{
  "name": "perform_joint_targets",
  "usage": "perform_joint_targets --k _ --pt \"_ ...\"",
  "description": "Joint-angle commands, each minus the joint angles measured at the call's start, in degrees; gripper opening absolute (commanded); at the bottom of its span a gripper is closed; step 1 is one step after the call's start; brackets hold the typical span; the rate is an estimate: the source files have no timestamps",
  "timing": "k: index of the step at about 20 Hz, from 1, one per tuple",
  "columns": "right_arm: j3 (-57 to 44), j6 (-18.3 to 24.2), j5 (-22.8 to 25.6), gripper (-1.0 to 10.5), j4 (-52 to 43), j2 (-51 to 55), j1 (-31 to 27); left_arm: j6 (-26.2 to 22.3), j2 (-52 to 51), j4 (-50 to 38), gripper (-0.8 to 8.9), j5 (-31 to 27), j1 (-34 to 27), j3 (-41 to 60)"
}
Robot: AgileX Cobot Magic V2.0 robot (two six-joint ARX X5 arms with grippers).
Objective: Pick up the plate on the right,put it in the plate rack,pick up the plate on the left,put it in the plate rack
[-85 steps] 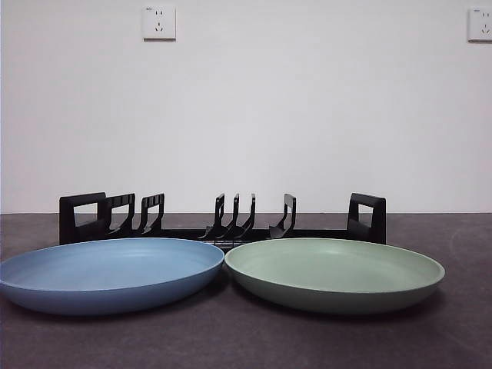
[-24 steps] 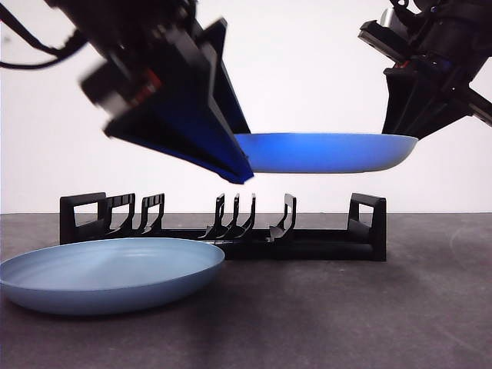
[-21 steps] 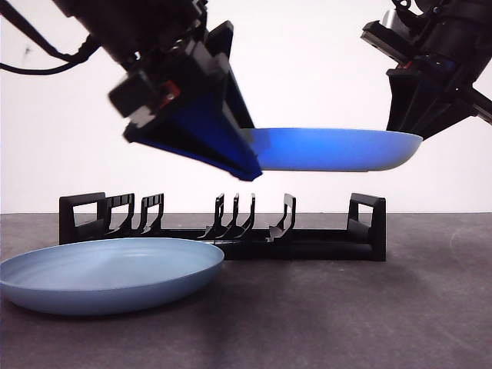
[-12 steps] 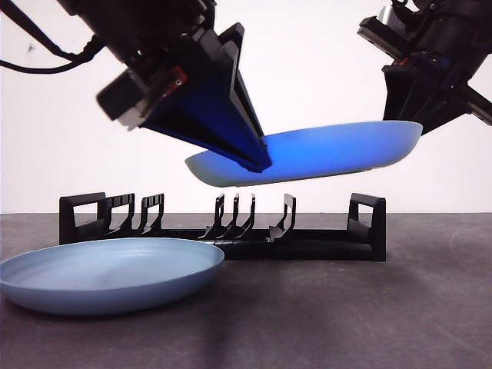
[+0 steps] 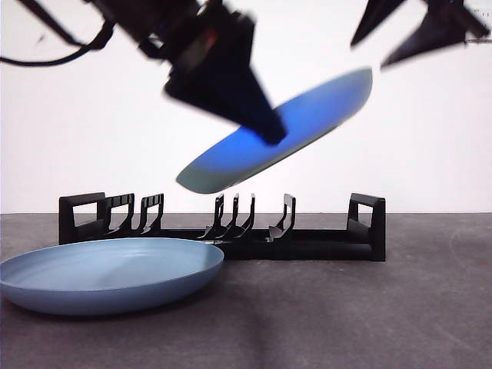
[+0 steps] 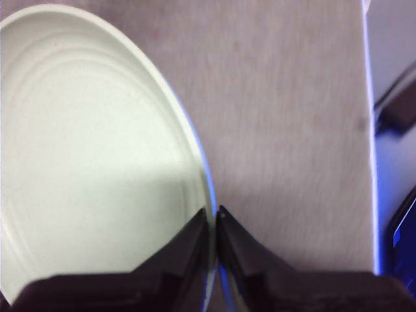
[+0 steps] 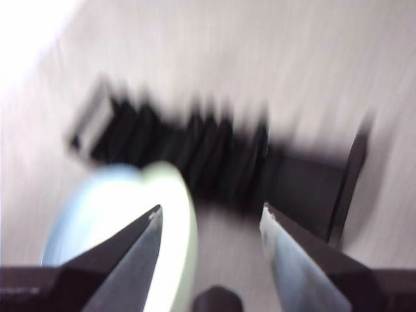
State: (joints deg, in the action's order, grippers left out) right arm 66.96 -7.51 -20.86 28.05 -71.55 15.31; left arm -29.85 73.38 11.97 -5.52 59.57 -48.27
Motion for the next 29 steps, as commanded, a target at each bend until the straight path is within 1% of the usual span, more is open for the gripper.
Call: perform_joint_targets --k 1,2,3,6,7,9,12,14,15,19,22,24,29 --pt "-0.02 -1.03 4.68 2.5 -3.69 3.15 0.02 11.28 -1.25 -1.68 -0.09 0.11 -2.86 -2.14" --pt "-0.02 -1.01 6.51 2.5 -4.22 4.33 0.02 13.11 -1.68 -1.75 -0.09 0.31 -4.50 -2.91" --pt "-0.02 -0.98 8.46 2.5 -4.37 5.33 0.02 14.69 -2.34 -1.75 -0.09 1.73 -6.69 -3.63" --pt "-0.02 -0.48 12.33 2.5 -3.93 6.43 0.02 21.16 -4.59 -3.13 -0.09 10.82 -15.21 -4.92" --pt "-0.02 -0.35 12.48 2.5 -3.13 6.43 -0.04 24.35 -5.22 -4.09 -0.09 14.91 -18.99 -5.16" --pt "-0.04 -0.33 12.46 2.5 -1.81 6.38 -0.26 28.39 -5.88 -6.64 -0.09 23.08 -25.16 -5.20" --pt "-0.04 -0.33 12.44 2.5 -1.84 6.32 -0.26 32.74 -5.88 -9.81 -0.09 31.67 -32.28 -5.20" --pt "-0.04 -0.35 12.39 2.5 -1.84 6.32 -0.24 34.84 -5.86 -11.08 -0.09 35.95 -36.81 -5.20" --pt "-0.04 -0.35 12.39 2.5 -1.81 6.32 -0.24 35.98 -5.86 -11.54 -0.09 37.70 -39.19 -5.20" --pt "-0.04 -0.39 12.37 2.5 -1.86 6.32 -0.24 39.60 -4.96 -13.79 -0.09 43.76 -45.53 -5.20" --pt "-0.04 -0.55 12.24 2.5 -1.86 6.29 -0.24 42.36 -2.75 -17.70 -0.09 47.98 -48.83 -5.20" --pt "-0.04 -0.57 12.26 2.5 -1.86 6.29 -0.24 43.74 -0.92 -19.61 -0.09 49.09 -49.94 -5.29" --pt "-0.04 -0.57 12.26 2.5 -1.81 6.29 -0.24 43.69 2.58 -20.50 -0.09 49.13 -52.09 -5.38"
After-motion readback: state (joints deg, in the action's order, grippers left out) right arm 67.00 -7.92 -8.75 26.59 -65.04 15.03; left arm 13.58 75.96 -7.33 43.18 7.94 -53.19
